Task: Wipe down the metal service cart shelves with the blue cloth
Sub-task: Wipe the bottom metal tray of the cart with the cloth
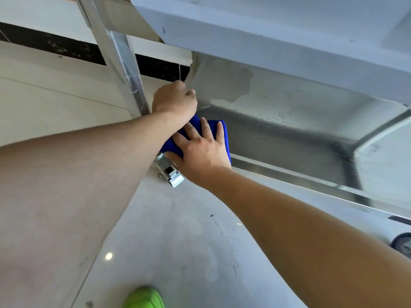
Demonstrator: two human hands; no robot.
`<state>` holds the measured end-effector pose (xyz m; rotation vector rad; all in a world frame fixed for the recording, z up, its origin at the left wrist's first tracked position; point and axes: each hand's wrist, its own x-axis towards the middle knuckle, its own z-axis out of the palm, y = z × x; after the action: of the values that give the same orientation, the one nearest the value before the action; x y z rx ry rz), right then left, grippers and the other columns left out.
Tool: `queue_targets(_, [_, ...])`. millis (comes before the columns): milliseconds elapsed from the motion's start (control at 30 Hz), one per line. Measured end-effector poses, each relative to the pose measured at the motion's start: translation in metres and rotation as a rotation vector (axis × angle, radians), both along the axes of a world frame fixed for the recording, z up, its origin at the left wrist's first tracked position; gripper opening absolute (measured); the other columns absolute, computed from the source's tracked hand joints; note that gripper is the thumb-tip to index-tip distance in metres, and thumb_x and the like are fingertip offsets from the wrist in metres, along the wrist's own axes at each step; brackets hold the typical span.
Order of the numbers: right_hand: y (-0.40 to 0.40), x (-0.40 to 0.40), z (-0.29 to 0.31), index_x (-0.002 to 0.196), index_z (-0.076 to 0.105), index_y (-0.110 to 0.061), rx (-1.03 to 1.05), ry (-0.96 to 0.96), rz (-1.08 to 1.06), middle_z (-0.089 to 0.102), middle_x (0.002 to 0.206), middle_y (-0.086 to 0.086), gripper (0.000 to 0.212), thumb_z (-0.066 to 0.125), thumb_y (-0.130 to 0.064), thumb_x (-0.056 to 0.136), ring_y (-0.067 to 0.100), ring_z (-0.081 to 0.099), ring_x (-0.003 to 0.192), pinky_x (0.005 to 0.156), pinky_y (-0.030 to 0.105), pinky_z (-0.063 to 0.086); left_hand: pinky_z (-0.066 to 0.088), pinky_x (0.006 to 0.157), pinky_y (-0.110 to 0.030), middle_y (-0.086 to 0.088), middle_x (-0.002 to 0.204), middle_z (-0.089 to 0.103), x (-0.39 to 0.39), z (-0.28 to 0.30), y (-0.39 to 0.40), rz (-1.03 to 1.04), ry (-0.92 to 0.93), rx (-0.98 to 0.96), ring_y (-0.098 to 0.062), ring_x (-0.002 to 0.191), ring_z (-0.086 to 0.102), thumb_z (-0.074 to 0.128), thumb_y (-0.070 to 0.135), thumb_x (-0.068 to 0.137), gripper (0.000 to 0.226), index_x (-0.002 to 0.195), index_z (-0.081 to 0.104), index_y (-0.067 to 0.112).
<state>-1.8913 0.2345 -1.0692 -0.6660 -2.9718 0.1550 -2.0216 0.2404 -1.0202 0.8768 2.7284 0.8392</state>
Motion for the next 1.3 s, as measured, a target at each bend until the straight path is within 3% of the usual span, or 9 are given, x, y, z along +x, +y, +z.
queue_targets(300, [0.021,0.061,-0.004,0.157,0.017,-0.041,0.099,-0.004,0.033,0.025,0.163,0.001,0.062,0.045,-0.05,0.103,0.043,0.023,0.147,0.118,0.067,0.011,0.042,0.085,-0.034,-0.007,0.12,0.064,0.042,-0.008,0.02,-0.161,0.137,-0.041,-0.029,0.112,0.058,0.041,0.043,0.095,0.043,0.129,0.057,0.02])
queue_targets(567, [0.037,0.11,-0.009,0.155,0.031,-0.033,0.136,0.062,-0.02,0.04,0.154,0.002,0.059,0.054,-0.039,0.101,0.039,0.03,0.144,0.118,0.063,0.015,0.043,0.096,-0.04,-0.008,0.122,0.064,0.097,-0.023,0.046,-0.365,0.2,-0.066,-0.03,0.115,0.053,0.043,0.041,0.094,0.039,0.122,0.061,0.02])
queue_targets(667, [0.04,0.129,-0.012,0.156,0.03,-0.034,0.149,0.07,-0.057,0.04,0.154,0.002,0.068,0.062,-0.027,0.096,0.039,0.032,0.144,0.118,0.062,0.017,0.043,0.096,-0.04,-0.006,0.121,0.064,0.111,-0.022,0.05,-0.459,0.24,-0.043,-0.03,0.116,0.052,0.045,0.04,0.093,0.038,0.12,0.062,0.019])
queue_targets(867, [0.054,0.193,0.013,0.157,0.024,-0.041,-0.006,-0.093,-0.216,0.028,0.164,-0.002,0.08,0.057,-0.011,0.091,0.035,0.028,0.146,0.122,0.052,0.014,0.041,0.102,-0.04,-0.008,0.134,0.058,0.139,-0.007,0.027,-0.537,0.168,-0.116,-0.031,0.124,0.049,0.048,0.039,0.095,0.044,0.132,0.058,0.017])
queue_targets(933, [0.055,0.211,0.03,0.152,0.035,-0.04,-0.088,-0.158,-0.297,0.036,0.158,-0.002,0.077,0.057,-0.006,0.086,0.033,0.041,0.135,0.108,0.047,0.033,0.042,0.101,-0.04,-0.009,0.134,0.058,0.144,0.007,0.014,-0.538,0.148,-0.162,-0.033,0.123,0.049,0.049,0.039,0.095,0.044,0.131,0.058,0.016])
queue_targets(967, [0.054,0.219,0.041,0.148,0.041,-0.039,-0.136,-0.183,-0.339,0.044,0.151,-0.003,0.076,0.056,-0.004,0.083,0.032,0.049,0.124,0.093,0.041,0.04,0.042,0.101,-0.041,-0.01,0.133,0.058,0.148,0.016,0.008,-0.547,0.138,-0.186,-0.033,0.122,0.049,0.05,0.039,0.094,0.044,0.13,0.058,0.015])
queue_targets(1033, [0.047,0.234,0.065,0.143,0.047,-0.04,-0.271,-0.212,-0.433,0.055,0.134,-0.004,0.072,0.053,-0.001,0.082,0.031,0.057,0.101,0.069,0.034,0.04,0.043,0.1,-0.042,-0.012,0.132,0.058,0.161,0.037,-0.007,-0.568,0.119,-0.239,-0.035,0.122,0.049,0.05,0.04,0.094,0.044,0.129,0.059,0.015])
queue_targets(1167, [0.016,0.263,0.129,0.141,0.048,-0.041,-0.424,-0.175,-0.539,0.058,0.13,-0.007,0.067,0.052,-0.001,0.088,0.03,0.059,0.102,0.074,0.037,0.052,0.043,0.101,-0.043,-0.015,0.135,0.054,0.19,0.101,-0.043,-0.573,0.082,-0.312,-0.036,0.124,0.045,0.054,0.04,0.092,0.045,0.13,0.058,0.015])
queue_targets(1300, [-0.006,0.28,0.221,0.141,0.048,-0.041,-0.447,-0.167,-0.539,0.057,0.132,-0.009,0.063,0.051,-0.003,0.09,0.027,0.057,0.107,0.076,0.036,0.052,0.045,0.098,-0.044,-0.017,0.129,0.055,0.211,0.191,-0.076,-0.572,0.077,-0.354,-0.036,0.121,0.047,0.054,0.039,0.091,0.044,0.126,0.059,0.012])
